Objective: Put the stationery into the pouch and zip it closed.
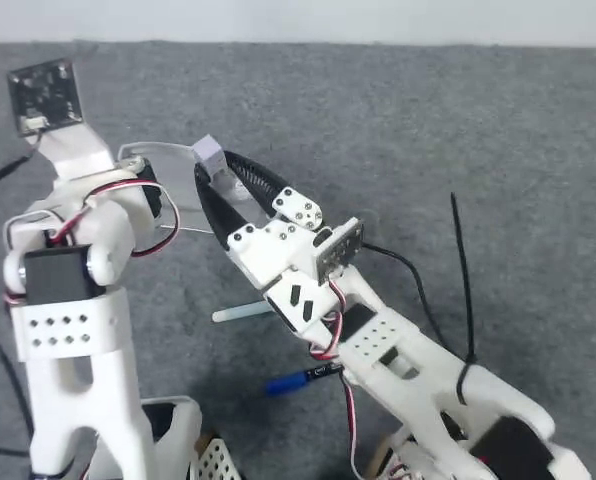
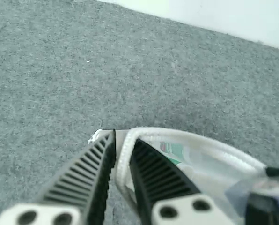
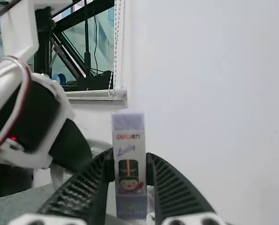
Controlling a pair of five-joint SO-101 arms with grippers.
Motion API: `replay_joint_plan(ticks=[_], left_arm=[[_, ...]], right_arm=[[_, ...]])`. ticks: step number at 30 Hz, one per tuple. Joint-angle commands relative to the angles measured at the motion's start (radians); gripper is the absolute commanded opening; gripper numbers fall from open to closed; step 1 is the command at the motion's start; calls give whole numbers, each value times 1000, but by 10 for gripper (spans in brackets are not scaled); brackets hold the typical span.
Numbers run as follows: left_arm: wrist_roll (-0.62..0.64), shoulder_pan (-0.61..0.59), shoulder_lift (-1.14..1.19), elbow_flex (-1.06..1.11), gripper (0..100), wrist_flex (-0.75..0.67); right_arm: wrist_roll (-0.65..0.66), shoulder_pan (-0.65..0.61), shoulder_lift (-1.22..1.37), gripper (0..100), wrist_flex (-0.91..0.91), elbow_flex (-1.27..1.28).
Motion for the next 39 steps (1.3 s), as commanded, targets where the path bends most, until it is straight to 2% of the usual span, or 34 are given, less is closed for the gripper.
replay_joint_plan(ticks=[1,6,14,19,21,34,39], left_arm=[[18,0,9,12,11,-28],[18,0,8,13,11,-26],[18,0,8,25,11,-28],[18,0,8,27,11,-28],[18,0,8,27,11,-28],[17,-2,8,28,11,-23],[18,-37,6,44,11,-28]], right_arm=[[12,-22,94,13,-4,-12],[14,-21,151,13,-5,-9],[14,-24,94,27,-1,48],[14,-24,65,184,1,95],[14,-25,64,213,1,107],[15,-21,73,177,1,110],[126,-24,70,177,-1,133]])
